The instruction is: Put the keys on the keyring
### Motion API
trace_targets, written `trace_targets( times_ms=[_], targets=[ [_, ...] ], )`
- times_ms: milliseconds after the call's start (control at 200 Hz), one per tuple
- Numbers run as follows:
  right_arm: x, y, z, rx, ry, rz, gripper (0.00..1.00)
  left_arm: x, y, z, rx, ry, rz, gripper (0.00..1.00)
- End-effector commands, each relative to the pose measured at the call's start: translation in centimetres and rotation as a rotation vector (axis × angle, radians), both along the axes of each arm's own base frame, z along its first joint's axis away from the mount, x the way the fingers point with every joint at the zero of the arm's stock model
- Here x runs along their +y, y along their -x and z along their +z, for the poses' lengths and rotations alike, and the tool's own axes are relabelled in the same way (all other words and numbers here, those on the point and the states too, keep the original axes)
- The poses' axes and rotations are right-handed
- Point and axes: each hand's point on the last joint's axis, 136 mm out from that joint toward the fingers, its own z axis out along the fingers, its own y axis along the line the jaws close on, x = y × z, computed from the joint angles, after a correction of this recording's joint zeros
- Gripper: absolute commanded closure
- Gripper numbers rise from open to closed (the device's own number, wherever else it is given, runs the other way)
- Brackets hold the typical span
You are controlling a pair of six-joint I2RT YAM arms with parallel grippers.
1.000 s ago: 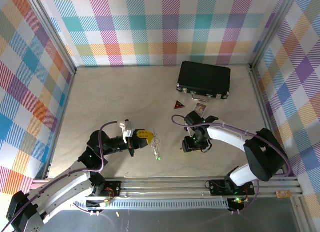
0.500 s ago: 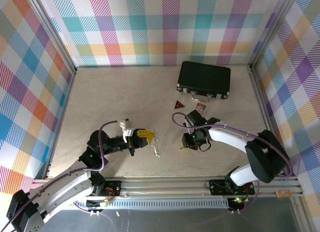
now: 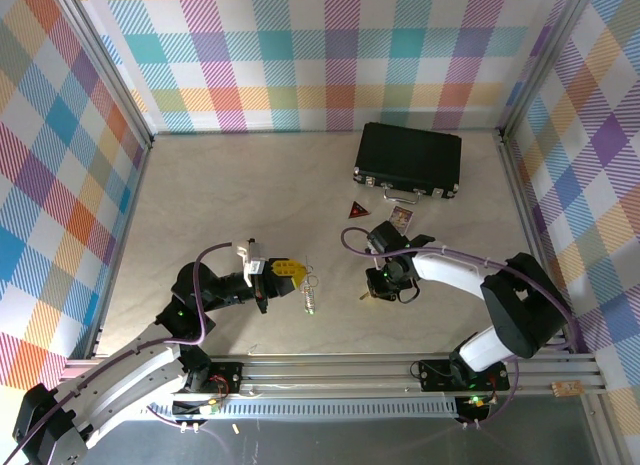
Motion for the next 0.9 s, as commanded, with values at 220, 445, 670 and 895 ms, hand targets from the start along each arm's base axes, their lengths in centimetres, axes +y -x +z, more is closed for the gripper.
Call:
trace_targets(
  times_ms=[220, 445, 670, 895],
  targets=[
    [0.1, -0.8, 1.9, 0.017, 0.082, 0.058, 1.00, 0.5, 0.5, 1.2, -0.049, 0.047, -0.010, 1.00],
    [-0.4, 0.9, 4.3, 0.260, 0.234, 0.152, 1.00, 0.5, 0.4, 0.8, -0.037, 0.043, -0.004, 1.00],
    [0.2, 4.6, 4.9, 0.592, 0.282, 0.298, 1.00, 0.8, 0.1, 0.4, -0.041, 0.035, 0.025, 1.00],
    [1.7, 3.4, 3.1, 0.696, 0.293, 0.357, 1.00, 0.9, 0.1, 0.3, -0.040, 0.038, 0.028, 1.00]
  ],
)
